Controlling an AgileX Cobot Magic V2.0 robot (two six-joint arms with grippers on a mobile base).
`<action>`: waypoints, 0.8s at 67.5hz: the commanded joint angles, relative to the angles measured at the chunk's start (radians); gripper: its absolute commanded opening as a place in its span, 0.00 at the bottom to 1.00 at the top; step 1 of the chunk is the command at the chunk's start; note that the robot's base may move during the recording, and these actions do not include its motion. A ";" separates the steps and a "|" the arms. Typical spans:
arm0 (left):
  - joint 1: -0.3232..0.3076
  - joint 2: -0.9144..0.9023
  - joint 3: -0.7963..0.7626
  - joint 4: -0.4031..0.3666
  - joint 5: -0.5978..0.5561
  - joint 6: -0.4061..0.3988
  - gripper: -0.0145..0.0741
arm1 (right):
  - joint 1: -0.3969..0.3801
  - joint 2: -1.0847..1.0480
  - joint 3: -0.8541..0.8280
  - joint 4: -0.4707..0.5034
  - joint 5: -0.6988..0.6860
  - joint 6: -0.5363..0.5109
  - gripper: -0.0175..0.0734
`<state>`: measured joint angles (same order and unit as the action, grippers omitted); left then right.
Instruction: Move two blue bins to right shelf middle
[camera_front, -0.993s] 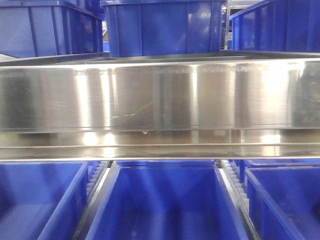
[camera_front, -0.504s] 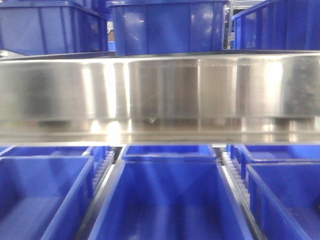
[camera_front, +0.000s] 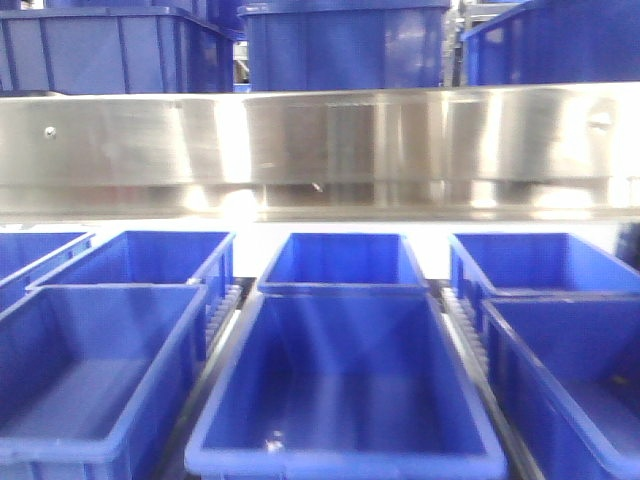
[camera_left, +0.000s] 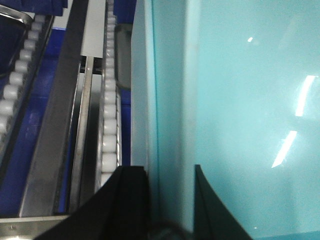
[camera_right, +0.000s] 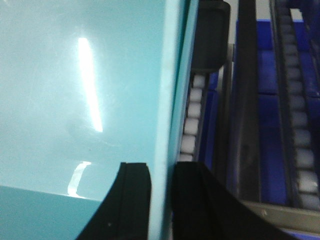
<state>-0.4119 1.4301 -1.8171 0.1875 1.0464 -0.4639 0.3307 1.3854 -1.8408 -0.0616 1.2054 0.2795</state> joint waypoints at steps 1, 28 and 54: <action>-0.001 -0.004 -0.016 0.002 -0.122 -0.007 0.04 | 0.002 -0.019 -0.016 0.045 -0.076 -0.010 0.01; -0.001 0.002 -0.016 0.006 -0.124 -0.007 0.04 | 0.002 -0.019 -0.016 0.045 -0.076 -0.010 0.01; -0.001 0.002 -0.016 0.006 -0.124 -0.007 0.04 | 0.002 -0.019 -0.016 0.045 -0.076 -0.010 0.01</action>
<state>-0.4119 1.4395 -1.8171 0.1909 1.0396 -0.4639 0.3288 1.3872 -1.8408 -0.0633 1.2055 0.2795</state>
